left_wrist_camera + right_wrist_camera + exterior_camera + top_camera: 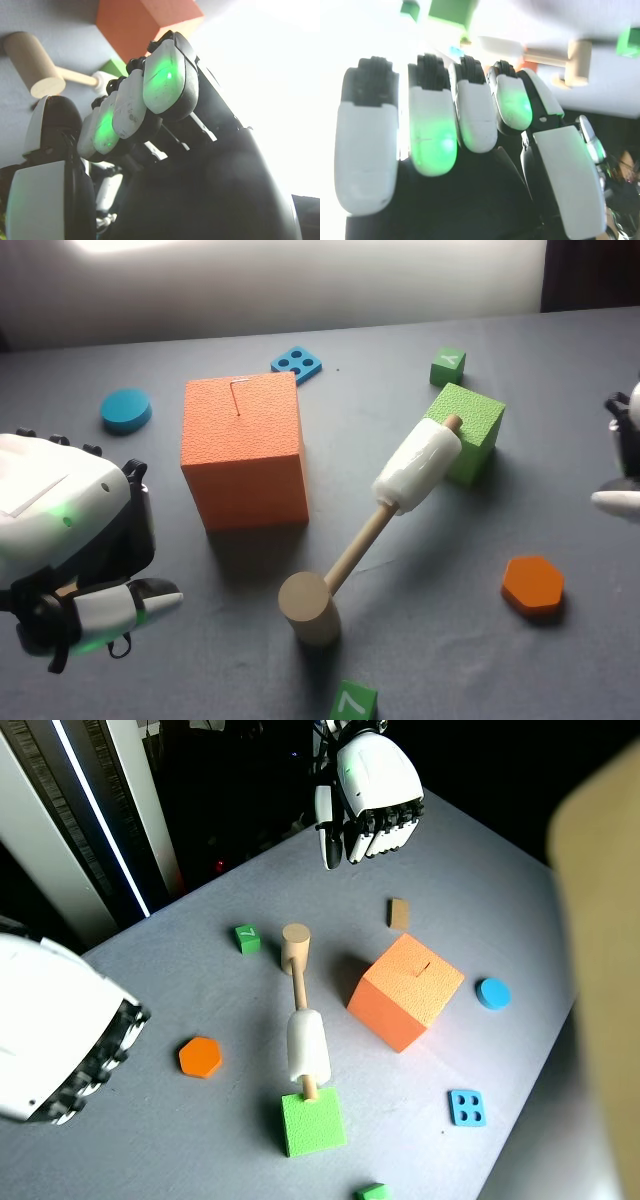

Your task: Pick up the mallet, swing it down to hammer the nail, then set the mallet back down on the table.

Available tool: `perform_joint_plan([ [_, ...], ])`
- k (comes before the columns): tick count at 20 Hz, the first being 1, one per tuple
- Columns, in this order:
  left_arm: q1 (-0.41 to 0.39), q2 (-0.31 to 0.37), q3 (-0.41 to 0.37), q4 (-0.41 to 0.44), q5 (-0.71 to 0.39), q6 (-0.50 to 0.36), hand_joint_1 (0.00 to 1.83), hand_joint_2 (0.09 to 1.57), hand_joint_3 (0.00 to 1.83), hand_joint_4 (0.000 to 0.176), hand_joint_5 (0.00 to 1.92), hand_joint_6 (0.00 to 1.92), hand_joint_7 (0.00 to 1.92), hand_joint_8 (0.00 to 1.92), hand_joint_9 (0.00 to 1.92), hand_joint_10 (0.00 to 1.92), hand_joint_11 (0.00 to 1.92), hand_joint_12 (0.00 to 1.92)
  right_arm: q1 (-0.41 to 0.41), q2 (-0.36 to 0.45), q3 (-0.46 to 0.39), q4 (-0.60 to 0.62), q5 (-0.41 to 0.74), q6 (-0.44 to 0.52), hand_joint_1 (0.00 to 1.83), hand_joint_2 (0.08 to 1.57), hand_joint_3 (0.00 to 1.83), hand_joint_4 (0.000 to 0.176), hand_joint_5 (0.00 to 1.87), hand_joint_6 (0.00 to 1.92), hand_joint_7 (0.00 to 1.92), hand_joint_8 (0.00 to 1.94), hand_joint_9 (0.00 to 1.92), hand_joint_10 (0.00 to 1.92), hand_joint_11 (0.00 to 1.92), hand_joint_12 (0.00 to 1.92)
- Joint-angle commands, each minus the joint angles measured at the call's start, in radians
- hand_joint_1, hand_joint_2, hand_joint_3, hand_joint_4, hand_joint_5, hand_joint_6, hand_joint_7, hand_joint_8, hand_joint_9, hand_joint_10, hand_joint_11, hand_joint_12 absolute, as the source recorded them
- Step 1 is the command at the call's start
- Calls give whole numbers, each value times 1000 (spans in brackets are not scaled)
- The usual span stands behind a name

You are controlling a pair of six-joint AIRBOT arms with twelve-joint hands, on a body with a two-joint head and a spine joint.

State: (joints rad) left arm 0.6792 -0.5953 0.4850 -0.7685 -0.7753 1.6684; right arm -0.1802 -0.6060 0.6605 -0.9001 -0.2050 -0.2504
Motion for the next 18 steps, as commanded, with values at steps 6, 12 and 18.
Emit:
perform_joint_plan([
  [6, -4, 5, 5, 38, -88, -5, 0, 1187, 29, 0, 0, 0, 0, 0, 0, 0, 0, 0, -15, 4, -2, -22, 141, -27, 19, 1161, 21, 0, 0, 0, 21, 9, 16, 7, 0, 0],
  [12, 11, 6, 27, 133, -74, -98, 0, 1191, 19, 0, 0, 0, 0, 0, 0, 0, 0, 0, -33, -4, -1, -22, 258, -78, 110, 1154, 5, 0, 31, 9, 42, 11, 18, 6, 0, 0],
  [18, 90, 6, 137, 449, -46, -430, 0, 1206, 19, 0, 2, 1, 0, 0, 0, 0, 0, 0, -22, -85, 54, -22, 257, -69, 799, 1078, 0, 0, 0, 0, 0, 0, 0, 0, 0, 0],
])
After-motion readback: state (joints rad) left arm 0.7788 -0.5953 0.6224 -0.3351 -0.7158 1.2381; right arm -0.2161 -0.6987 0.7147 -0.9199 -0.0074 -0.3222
